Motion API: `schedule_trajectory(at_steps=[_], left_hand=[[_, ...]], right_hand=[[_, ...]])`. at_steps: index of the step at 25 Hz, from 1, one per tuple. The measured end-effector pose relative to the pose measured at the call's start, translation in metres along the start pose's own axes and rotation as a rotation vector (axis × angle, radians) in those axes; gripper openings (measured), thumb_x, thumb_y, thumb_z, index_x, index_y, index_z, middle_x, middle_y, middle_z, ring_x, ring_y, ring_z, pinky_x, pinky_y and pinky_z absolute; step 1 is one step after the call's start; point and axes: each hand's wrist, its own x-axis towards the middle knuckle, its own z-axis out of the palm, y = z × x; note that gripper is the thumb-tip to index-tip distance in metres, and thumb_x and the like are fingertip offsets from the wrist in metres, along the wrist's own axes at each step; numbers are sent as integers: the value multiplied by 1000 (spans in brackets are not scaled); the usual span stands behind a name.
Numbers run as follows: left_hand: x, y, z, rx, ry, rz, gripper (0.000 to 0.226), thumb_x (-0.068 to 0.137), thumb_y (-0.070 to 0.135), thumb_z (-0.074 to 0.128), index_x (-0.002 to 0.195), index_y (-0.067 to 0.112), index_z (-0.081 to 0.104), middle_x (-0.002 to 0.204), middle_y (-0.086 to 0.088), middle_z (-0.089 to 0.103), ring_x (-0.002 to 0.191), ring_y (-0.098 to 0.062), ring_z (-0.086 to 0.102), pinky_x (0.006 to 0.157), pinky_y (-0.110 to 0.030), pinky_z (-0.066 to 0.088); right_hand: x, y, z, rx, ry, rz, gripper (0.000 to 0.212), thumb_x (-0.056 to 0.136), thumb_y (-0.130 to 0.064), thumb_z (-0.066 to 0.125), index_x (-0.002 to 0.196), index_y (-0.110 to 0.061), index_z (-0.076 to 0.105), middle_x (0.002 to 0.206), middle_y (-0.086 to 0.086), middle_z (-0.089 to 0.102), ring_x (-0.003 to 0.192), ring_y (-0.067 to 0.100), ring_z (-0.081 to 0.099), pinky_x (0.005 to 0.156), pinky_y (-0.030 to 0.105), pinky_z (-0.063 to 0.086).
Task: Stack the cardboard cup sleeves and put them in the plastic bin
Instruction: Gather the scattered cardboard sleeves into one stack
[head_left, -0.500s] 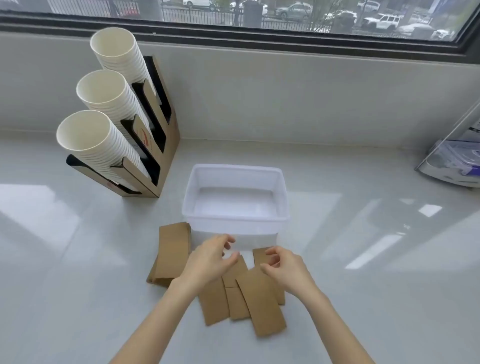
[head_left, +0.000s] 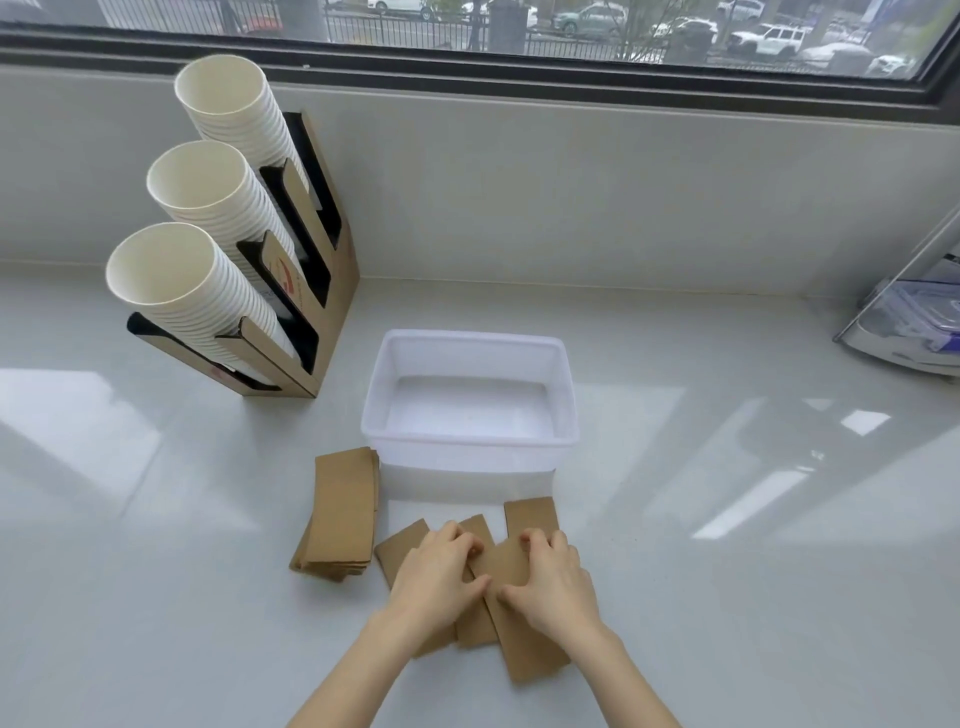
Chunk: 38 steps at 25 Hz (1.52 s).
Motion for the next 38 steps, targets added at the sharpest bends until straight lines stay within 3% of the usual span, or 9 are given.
schedule_trajectory(at_steps=[8,12,16,18,23,29,31,34,38], left_hand=[[2,2,10,-46,12,8,40,83,34,53,119,19,46,120,0,48,115,-17,44,90,-28,39],[4,3,6,-145,28,-6,17,80,28,56,89,20,44,93,2,46,90,-16,44,75,-24,34],[1,-5,-3,-365,35,-82,20,79,22,59,83,17,40,77,7,47,77,-16,45,62,-22,34],[-2,-9,-9,-453,62,-127,17,81,19,58,84,16,42,83,0,55,76,-17,48,62,-19,36],[-8,-14,-18,-476,102,-175,16,83,18,56,86,12,41,94,-15,64,77,-20,50,62,-24,35],[-10,-13,-19,-478,97,-198,17,85,18,54,90,10,40,93,-21,64,80,-31,57,70,-36,44],[-10,-12,-20,-488,95,-196,17,85,17,54,90,11,39,94,-21,63,78,-27,56,72,-36,47],[-12,-14,-22,-569,91,-201,15,86,14,53,94,8,41,94,-16,60,83,-27,59,80,-45,54],[-13,-17,-26,-615,115,-183,11,89,12,47,99,16,48,109,-9,62,104,-24,58,85,-40,53]], right_hand=[[2,3,9,158,82,-82,46,78,-18,61,120,-17,44,124,2,42,118,19,41,95,29,40],[2,4,10,252,113,-150,39,78,-12,59,115,-18,49,114,0,45,109,15,45,91,28,44],[7,9,-5,421,196,-97,21,86,-19,52,106,-17,57,97,-2,53,83,9,53,79,24,46],[12,17,-12,407,243,8,26,88,-24,50,110,-13,55,103,2,54,92,16,54,83,28,45],[17,15,-9,7,158,260,64,76,-49,62,118,-6,40,122,12,40,117,29,39,93,38,38],[23,3,-7,31,118,332,64,77,-40,64,120,-1,35,125,14,37,118,29,38,95,40,36],[21,3,-6,111,119,277,48,81,-29,61,114,-4,35,123,13,46,116,30,44,92,40,38],[18,4,-13,433,151,153,28,86,-11,52,108,-9,34,112,14,57,90,27,54,77,33,42],[9,11,-32,633,349,-16,31,90,-9,46,120,-17,44,87,-8,59,74,11,56,64,23,42]])
